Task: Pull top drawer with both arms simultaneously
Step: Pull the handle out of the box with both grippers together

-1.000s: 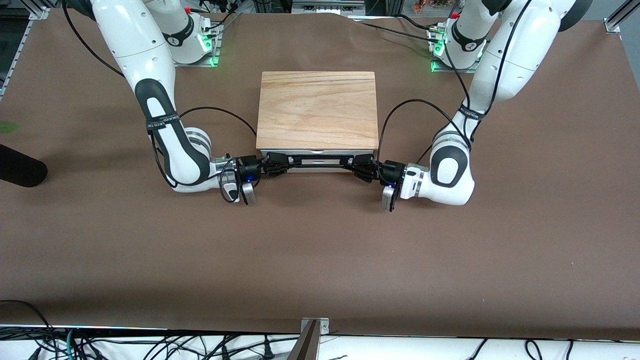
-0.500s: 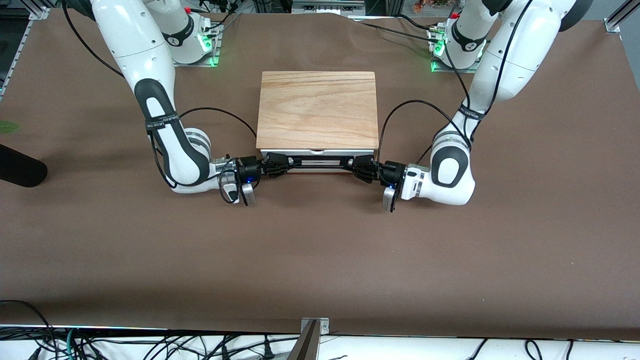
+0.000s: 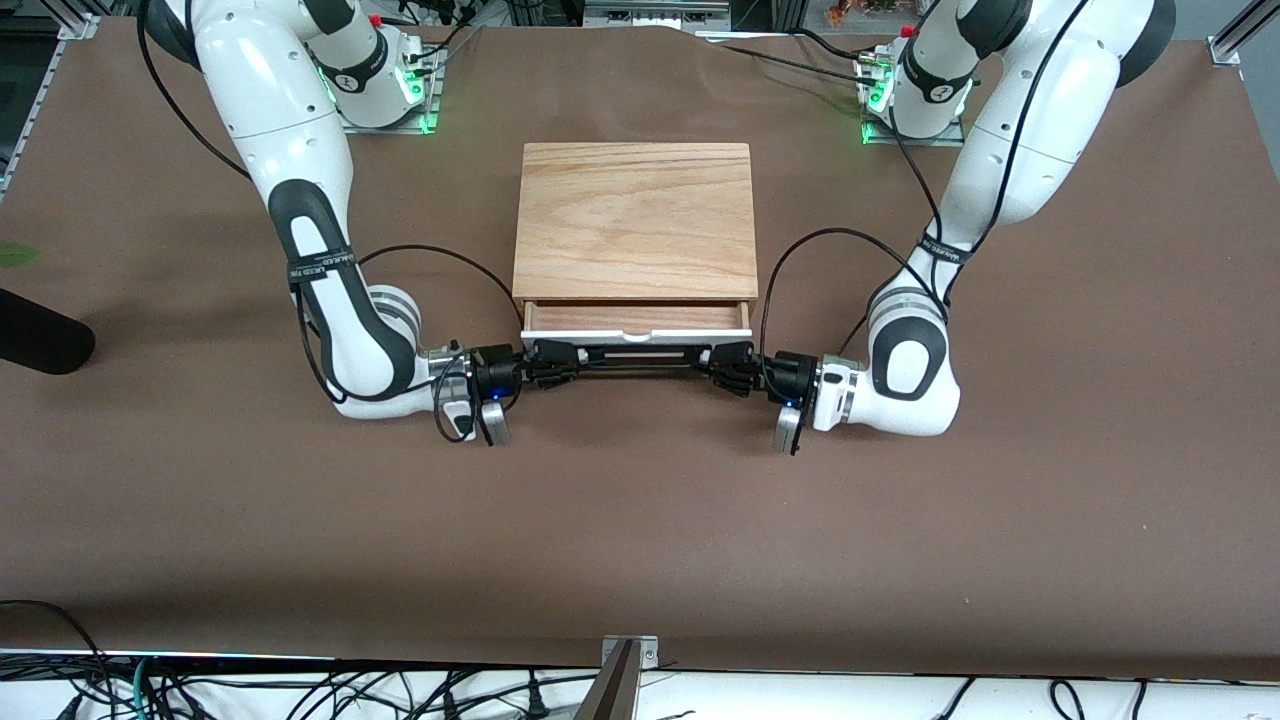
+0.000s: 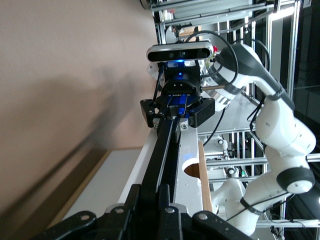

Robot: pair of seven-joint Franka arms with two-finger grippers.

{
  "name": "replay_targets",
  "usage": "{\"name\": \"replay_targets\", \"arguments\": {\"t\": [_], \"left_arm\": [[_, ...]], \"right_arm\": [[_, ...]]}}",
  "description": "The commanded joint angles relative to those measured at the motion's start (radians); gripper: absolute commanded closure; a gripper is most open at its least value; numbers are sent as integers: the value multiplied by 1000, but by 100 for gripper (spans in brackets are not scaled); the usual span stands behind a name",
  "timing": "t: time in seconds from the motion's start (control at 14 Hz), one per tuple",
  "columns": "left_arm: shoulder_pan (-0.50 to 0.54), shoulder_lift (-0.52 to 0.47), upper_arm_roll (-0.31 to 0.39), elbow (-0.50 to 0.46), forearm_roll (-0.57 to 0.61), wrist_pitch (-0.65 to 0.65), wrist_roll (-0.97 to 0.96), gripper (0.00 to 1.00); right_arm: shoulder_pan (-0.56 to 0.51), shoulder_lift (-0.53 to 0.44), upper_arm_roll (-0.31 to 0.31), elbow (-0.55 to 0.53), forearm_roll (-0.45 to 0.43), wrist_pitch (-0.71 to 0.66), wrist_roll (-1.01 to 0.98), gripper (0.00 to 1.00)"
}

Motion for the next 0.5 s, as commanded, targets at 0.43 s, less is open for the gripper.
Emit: {"name": "replay_targets", "arguments": {"t": [0.43], "left_arm": [[-20,232,45,392,-3,99,-193,100]], "right_arm": [[-31,89,9,251,29,50,171,100]]}}
